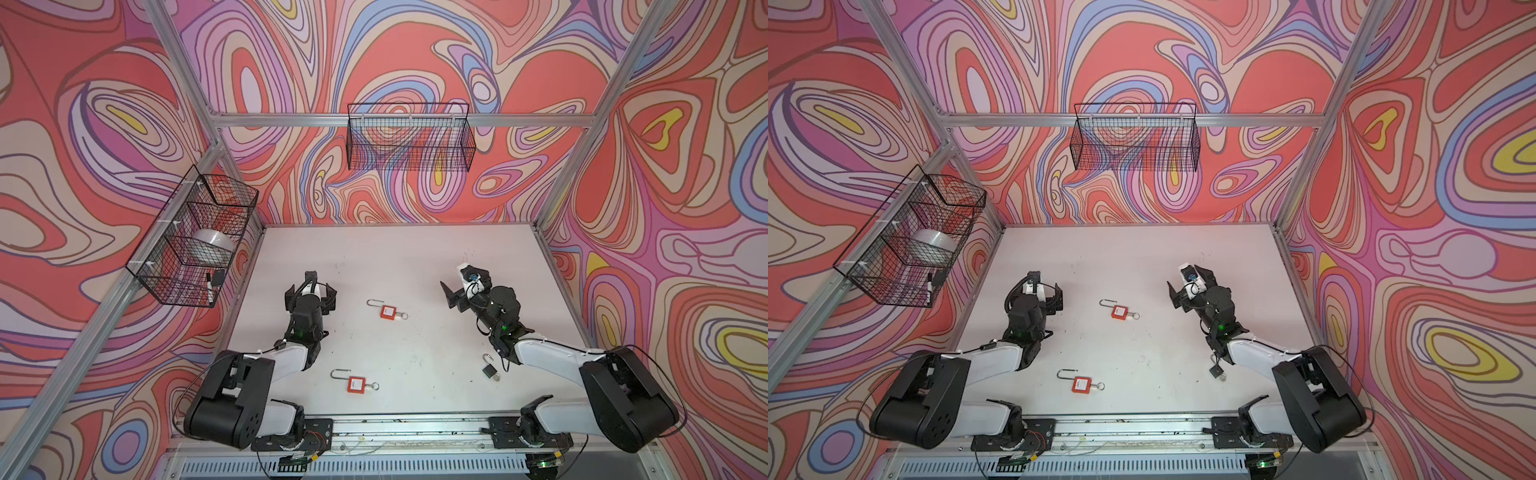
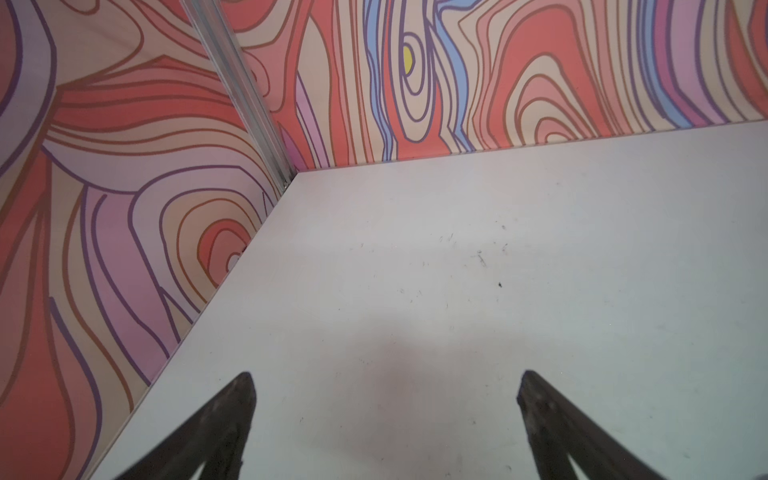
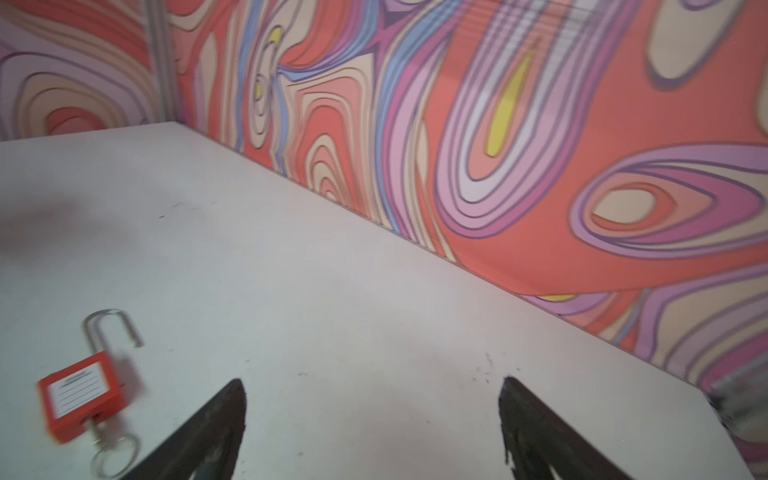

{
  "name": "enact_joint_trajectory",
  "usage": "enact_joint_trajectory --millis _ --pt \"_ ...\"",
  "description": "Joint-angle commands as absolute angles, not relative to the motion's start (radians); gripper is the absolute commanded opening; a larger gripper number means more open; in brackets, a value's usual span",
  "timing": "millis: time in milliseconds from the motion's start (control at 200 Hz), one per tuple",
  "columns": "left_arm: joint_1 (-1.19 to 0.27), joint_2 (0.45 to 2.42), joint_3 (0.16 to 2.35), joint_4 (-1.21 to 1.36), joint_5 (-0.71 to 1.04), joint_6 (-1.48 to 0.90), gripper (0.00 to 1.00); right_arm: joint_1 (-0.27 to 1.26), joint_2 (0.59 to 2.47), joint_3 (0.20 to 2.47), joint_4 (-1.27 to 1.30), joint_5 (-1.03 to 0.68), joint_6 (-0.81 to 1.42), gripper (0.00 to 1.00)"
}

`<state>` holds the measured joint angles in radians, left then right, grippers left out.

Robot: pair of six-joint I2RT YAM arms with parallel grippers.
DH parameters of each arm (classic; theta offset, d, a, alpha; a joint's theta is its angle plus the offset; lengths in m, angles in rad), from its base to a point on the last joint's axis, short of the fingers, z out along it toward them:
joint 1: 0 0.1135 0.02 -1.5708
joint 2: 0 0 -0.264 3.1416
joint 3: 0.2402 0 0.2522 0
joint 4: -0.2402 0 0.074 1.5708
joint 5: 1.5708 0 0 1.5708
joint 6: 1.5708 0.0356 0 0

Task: Lock with the key

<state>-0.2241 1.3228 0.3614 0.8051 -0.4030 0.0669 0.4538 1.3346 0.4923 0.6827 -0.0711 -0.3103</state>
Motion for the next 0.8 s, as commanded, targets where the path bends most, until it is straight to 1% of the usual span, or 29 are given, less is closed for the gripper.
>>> enact_joint_trajectory --millis 0,85,185,366,411,641,796 --pt "-0.232 1.217 0.413 0.588 -0.426 0.03 1.0 0.589 1.335 0.557 0.405 -0.22 -0.43 0.98" --pt "-0.232 1.15 0.447 0.454 -0.421 -0.028 1.0 0.711 1.367 0.61 0.304 -0.25 -0.474 0.99" --pt "-0.232 1.096 0.476 0.338 -0.404 -0.068 1.0 0.837 1.419 0.656 0.244 -0.273 -0.486 0.98" --pt "-0.232 1.036 0.506 0.192 -0.343 -0.134 1.0 0.996 1.555 0.773 0.122 -0.331 -0.505 0.98" --pt "-0.232 1.031 0.55 0.162 -0.331 -0.149 1.0 1.028 1.593 0.81 0.079 -0.348 -0.516 0.98" --pt "-0.232 0.993 0.587 0.067 -0.278 -0.205 1.0 1.105 1.742 0.942 -0.007 -0.392 -0.526 0.98" --pt "-0.232 0.974 0.59 0.046 -0.275 -0.246 1.0 1.121 1.837 1.025 -0.087 -0.391 -0.551 0.96"
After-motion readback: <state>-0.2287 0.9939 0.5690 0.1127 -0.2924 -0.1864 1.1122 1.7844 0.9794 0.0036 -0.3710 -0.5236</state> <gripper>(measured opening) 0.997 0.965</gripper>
